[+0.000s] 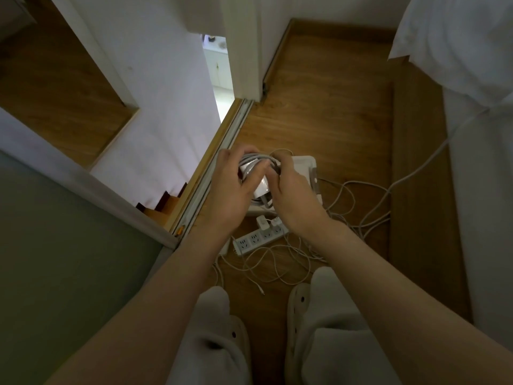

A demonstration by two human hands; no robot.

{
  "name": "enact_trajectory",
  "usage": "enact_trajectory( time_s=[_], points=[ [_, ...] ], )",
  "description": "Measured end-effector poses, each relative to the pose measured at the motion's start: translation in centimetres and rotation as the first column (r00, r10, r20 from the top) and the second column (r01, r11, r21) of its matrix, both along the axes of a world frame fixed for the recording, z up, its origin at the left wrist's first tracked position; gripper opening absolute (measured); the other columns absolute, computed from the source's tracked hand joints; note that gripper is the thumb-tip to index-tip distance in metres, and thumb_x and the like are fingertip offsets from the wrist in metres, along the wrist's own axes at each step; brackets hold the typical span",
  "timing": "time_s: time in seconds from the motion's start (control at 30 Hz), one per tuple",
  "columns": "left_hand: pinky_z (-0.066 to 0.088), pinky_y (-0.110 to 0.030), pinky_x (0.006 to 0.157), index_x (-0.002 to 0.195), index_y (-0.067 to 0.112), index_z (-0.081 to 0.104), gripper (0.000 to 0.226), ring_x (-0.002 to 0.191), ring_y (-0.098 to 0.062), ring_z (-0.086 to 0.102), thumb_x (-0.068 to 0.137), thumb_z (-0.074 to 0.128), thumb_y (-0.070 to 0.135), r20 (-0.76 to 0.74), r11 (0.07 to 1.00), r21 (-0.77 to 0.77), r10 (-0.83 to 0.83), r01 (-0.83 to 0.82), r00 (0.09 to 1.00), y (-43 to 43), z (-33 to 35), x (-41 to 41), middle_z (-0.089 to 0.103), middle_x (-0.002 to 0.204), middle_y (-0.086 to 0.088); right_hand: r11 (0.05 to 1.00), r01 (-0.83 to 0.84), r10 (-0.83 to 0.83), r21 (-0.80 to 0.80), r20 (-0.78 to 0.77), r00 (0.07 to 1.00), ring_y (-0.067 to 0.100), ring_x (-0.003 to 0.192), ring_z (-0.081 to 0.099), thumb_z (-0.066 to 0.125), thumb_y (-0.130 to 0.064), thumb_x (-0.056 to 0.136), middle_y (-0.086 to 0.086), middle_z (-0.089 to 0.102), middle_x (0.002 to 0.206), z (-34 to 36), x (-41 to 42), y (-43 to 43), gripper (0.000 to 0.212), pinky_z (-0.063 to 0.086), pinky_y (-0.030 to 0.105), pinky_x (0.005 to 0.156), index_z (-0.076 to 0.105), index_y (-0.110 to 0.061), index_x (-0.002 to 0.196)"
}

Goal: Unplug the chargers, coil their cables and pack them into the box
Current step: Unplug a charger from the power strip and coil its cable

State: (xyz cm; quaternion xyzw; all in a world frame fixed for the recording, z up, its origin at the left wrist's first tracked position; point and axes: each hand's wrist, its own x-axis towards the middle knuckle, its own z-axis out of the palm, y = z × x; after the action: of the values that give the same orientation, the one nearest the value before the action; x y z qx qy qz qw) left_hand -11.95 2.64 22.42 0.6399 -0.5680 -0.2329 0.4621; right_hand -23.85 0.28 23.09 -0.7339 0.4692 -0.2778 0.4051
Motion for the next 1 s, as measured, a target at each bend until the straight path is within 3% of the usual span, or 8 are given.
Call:
enact_trajectory(
  time_s=[0.07,0.2,0.37,0.53,0.63,0.77,0.87,1.0],
  points=[
    [0.044,-0.006,0.071,0.106,0.034,0.048,0.015,0.088,0.001,0.051,0.094,0.054,0.030,-0.003,1.000,0.005,0.000,0.000,1.000,-0.2,-0.4,0.3,0.049,0.108,-0.002,0.999,-0.047,0.047,0.013,0.040,0.998,0.003,0.074,0.051,0.032,-0.034,0.100,-0.002,0.056,0.101,-0.2,-0.1,-0.1,0.038,0.035,0.015,0.059,0.036,-0.014,0.133],
    [0.046,-0.008,0.073,0.108,0.030,0.049,0.012,0.093,-0.003,0.054,0.096,0.050,0.028,-0.039,0.998,0.026,-0.064,0.065,0.997,-0.7,-1.5,0.9,0.052,0.111,-0.005,0.975,-0.175,0.166,0.139,0.076,0.983,0.006,0.101,0.053,0.044,-0.040,0.095,-0.005,0.050,0.119,-1.0,-0.7,-0.6,0.053,0.043,0.014,0.079,0.027,-0.014,0.138],
    [0.048,-0.015,0.074,0.109,0.025,0.048,0.020,0.095,-0.011,0.057,0.092,0.041,0.033,-0.080,0.978,0.081,-0.185,0.191,0.980,-1.9,-3.6,1.0,0.052,0.112,-0.008,0.885,-0.208,0.176,0.418,0.113,0.978,0.002,0.080,0.059,0.069,-0.028,0.081,-0.014,0.048,0.099,-1.9,-1.7,-2.3,0.066,0.053,0.011,0.065,0.025,-0.013,0.128],
    [0.050,-0.013,0.064,0.112,0.028,0.040,0.014,0.093,-0.014,0.057,0.102,0.031,0.026,-0.214,0.946,0.207,-0.206,0.250,0.955,-2.6,-7.3,0.5,0.048,0.119,-0.009,0.875,-0.164,0.168,0.456,0.033,0.985,0.003,0.082,0.059,0.076,-0.030,0.075,-0.009,0.053,0.102,-5.6,-2.2,-4.1,0.061,0.050,0.011,0.059,0.034,-0.020,0.117],
    [0.052,-0.016,0.070,0.121,0.024,0.037,0.021,0.099,-0.014,0.054,0.102,0.029,0.028,-0.053,0.916,0.314,-0.246,0.250,0.968,-3.1,-10.2,0.0,0.044,0.122,-0.005,0.862,-0.123,0.138,0.491,0.006,0.990,0.006,0.084,0.058,0.076,-0.026,0.075,-0.006,0.053,0.102,-9.1,-2.4,-4.6,0.058,0.051,0.015,0.059,0.034,-0.020,0.115],
    [0.047,-0.043,0.093,0.133,0.016,0.042,0.035,0.113,-0.023,0.048,0.102,0.031,0.028,0.338,0.897,0.417,-0.305,0.149,0.890,-5.2,-14.8,0.5,0.045,0.128,-0.009,0.911,-0.001,0.070,0.412,-0.152,0.986,0.010,0.088,0.059,0.077,-0.030,0.073,0.000,0.055,0.108,-13.5,-3.6,-6.6,0.058,0.056,0.026,0.072,0.038,-0.019,0.114],
    [0.043,-0.041,0.094,0.131,0.016,0.046,0.033,0.113,-0.025,0.046,0.101,0.038,0.026,0.474,0.924,0.383,-0.181,-0.017,0.862,-7.5,-17.6,1.9,0.046,0.125,-0.007,0.942,0.142,-0.060,0.305,-0.263,0.963,0.018,0.097,0.057,0.077,-0.030,0.073,0.003,0.052,0.113,-16.1,-4.2,-9.8,0.063,0.054,0.033,0.079,0.039,-0.012,0.120],
    [0.041,-0.037,0.095,0.127,0.015,0.045,0.032,0.109,-0.024,0.047,0.100,0.038,0.029,0.635,0.887,0.434,-0.178,-0.157,0.751,-10.8,-21.7,4.9,0.050,0.120,-0.007,0.964,0.211,-0.131,0.161,-0.401,0.907,0.027,0.104,0.053,0.075,-0.033,0.073,0.007,0.049,0.113,-19.5,-2.7,-14.5,0.063,0.050,0.043,0.086,0.040,-0.009,0.119]
  ],
)
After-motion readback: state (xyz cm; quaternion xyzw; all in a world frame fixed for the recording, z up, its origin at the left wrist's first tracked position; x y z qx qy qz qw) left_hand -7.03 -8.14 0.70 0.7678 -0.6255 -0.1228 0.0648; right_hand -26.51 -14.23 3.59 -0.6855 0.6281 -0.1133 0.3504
